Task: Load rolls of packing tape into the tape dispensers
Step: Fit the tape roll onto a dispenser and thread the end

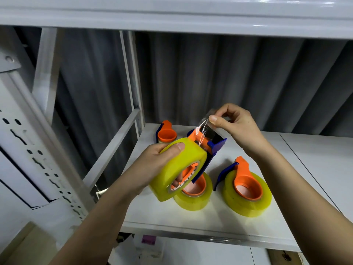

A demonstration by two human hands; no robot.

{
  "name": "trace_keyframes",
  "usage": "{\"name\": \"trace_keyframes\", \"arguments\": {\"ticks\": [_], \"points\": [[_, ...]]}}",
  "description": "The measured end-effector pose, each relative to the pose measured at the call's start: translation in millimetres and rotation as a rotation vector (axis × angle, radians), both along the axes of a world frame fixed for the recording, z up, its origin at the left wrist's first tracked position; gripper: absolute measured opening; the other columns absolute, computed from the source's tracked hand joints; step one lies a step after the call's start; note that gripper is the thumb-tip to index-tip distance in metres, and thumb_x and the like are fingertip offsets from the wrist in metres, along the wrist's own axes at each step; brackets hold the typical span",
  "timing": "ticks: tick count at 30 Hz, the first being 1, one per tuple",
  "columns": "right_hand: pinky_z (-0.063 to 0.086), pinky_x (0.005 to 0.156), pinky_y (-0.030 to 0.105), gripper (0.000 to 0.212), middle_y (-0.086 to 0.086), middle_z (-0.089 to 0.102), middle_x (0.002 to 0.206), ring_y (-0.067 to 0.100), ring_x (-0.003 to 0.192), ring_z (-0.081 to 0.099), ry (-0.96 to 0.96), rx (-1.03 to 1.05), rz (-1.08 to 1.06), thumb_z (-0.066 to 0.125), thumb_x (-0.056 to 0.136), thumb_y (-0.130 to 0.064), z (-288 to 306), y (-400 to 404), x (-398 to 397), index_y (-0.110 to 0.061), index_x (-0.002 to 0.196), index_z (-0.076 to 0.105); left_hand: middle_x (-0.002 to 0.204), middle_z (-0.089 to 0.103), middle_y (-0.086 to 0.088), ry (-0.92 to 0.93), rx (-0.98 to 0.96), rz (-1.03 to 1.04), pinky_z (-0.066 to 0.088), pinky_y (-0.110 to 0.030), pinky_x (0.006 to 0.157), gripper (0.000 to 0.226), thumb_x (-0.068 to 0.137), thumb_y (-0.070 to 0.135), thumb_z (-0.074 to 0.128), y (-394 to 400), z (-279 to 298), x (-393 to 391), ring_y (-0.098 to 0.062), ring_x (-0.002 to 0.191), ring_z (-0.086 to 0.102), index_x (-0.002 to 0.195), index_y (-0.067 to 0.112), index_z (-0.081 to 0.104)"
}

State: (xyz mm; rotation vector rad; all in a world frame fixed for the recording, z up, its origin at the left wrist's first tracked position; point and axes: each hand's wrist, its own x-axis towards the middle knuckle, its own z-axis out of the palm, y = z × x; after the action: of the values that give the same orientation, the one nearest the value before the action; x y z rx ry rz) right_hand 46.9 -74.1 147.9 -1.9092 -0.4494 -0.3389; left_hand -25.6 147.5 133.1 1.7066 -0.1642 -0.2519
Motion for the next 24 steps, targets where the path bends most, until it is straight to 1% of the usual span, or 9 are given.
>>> {"name": "trace_keyframes", "arguments": {"ticks": [1, 3, 6, 8, 12, 13, 17, 20, 24], "points": [[0.051, 0.071, 0.018, 0.014, 0.005, 0.065, 0.082, 0.005, 0.076, 0.061, -0.006, 0.009, -0.021, 0.069, 0.085, -0.022, -0.2, -0.8, -0.9, -0.01, 0.08, 0.062, 0.073, 0.072, 0.013, -0.001, -0.008, 0.029, 0.056, -0.018, 0.059, 0.023, 0.083, 0.046, 0.052, -1.0, 0.0, -0.3, -0.006, 0.07, 0.071, 0.093, 0.029, 0.063], [0.048, 0.068, 0.014, 0.016, 0.005, 0.064, 0.08, 0.001, 0.073, 0.059, -0.031, 0.029, -0.059, 0.07, 0.085, -0.018, -1.4, -1.0, -4.1, -0.005, 0.081, 0.063, 0.067, 0.071, 0.012, -0.005, -0.012, 0.074, 0.054, -0.016, 0.054, 0.018, 0.089, 0.041, 0.051, -3.8, -1.2, -0.8, -0.004, 0.062, 0.069, 0.088, 0.028, 0.064], [0.047, 0.067, 0.013, 0.018, 0.002, 0.064, 0.076, -0.001, 0.07, 0.058, -0.065, 0.055, -0.094, 0.071, 0.084, -0.014, -2.6, -1.4, -9.7, 0.002, 0.081, 0.062, 0.068, 0.071, 0.01, 0.0, -0.028, 0.123, 0.054, -0.017, 0.054, 0.018, 0.09, 0.042, 0.051, -7.4, -3.4, -2.0, -0.008, 0.063, 0.069, 0.086, 0.03, 0.063], [0.047, 0.067, 0.014, 0.017, 0.002, 0.064, 0.075, 0.001, 0.07, 0.059, -0.074, 0.045, -0.112, 0.072, 0.083, -0.013, -3.1, -3.3, -12.8, 0.001, 0.08, 0.063, 0.065, 0.071, 0.011, -0.004, -0.039, 0.139, 0.054, -0.017, 0.053, 0.017, 0.09, 0.042, 0.052, -9.2, -3.9, -2.1, -0.007, 0.061, 0.069, 0.085, 0.03, 0.064], [0.049, 0.071, 0.02, 0.016, 0.011, 0.067, 0.08, 0.01, 0.075, 0.061, -0.038, 0.06, -0.138, 0.071, 0.084, -0.013, -5.8, -6.1, -17.2, -0.002, 0.077, 0.062, 0.058, 0.069, 0.01, -0.013, -0.064, 0.145, 0.051, -0.016, 0.046, 0.017, 0.091, 0.037, 0.052, -13.8, -3.0, -3.5, -0.005, 0.052, 0.066, 0.083, 0.027, 0.063], [0.048, 0.071, 0.02, 0.016, 0.01, 0.067, 0.08, 0.009, 0.075, 0.061, -0.031, 0.07, -0.144, 0.071, 0.084, -0.012, -6.3, -6.6, -18.8, -0.002, 0.077, 0.061, 0.059, 0.069, 0.009, -0.015, -0.065, 0.151, 0.051, -0.016, 0.047, 0.018, 0.091, 0.036, 0.052, -14.5, -3.0, -4.0, -0.005, 0.052, 0.066, 0.082, 0.026, 0.064], [0.047, 0.068, 0.016, 0.016, -0.004, 0.063, 0.072, 0.003, 0.071, 0.06, -0.022, 0.09, -0.154, 0.07, 0.084, -0.007, -6.7, -6.9, -24.8, -0.002, 0.073, 0.058, 0.058, 0.069, 0.009, -0.011, -0.063, 0.187, 0.051, -0.015, 0.046, 0.021, 0.092, 0.038, 0.052, -17.1, -2.3, -5.4, -0.005, 0.051, 0.066, 0.08, 0.025, 0.064], [0.046, 0.067, 0.013, 0.014, -0.004, 0.063, 0.073, -0.001, 0.07, 0.059, -0.014, 0.141, -0.157, 0.067, 0.083, -0.001, -9.3, -4.9, -27.3, -0.001, 0.073, 0.057, 0.057, 0.069, 0.006, -0.006, -0.079, 0.192, 0.051, -0.016, 0.046, 0.022, 0.092, 0.036, 0.053, -21.3, -1.2, -7.7, -0.006, 0.049, 0.065, 0.08, 0.022, 0.065], [0.044, 0.063, 0.011, 0.012, -0.004, 0.062, 0.071, -0.004, 0.067, 0.059, -0.033, 0.136, -0.182, 0.064, 0.083, 0.004, -11.9, -2.9, -31.1, 0.005, 0.074, 0.056, 0.057, 0.069, 0.003, 0.008, -0.111, 0.195, 0.051, -0.017, 0.045, 0.022, 0.092, 0.034, 0.054, -24.7, 0.2, -10.8, -0.007, 0.048, 0.065, 0.081, 0.019, 0.066]]}}
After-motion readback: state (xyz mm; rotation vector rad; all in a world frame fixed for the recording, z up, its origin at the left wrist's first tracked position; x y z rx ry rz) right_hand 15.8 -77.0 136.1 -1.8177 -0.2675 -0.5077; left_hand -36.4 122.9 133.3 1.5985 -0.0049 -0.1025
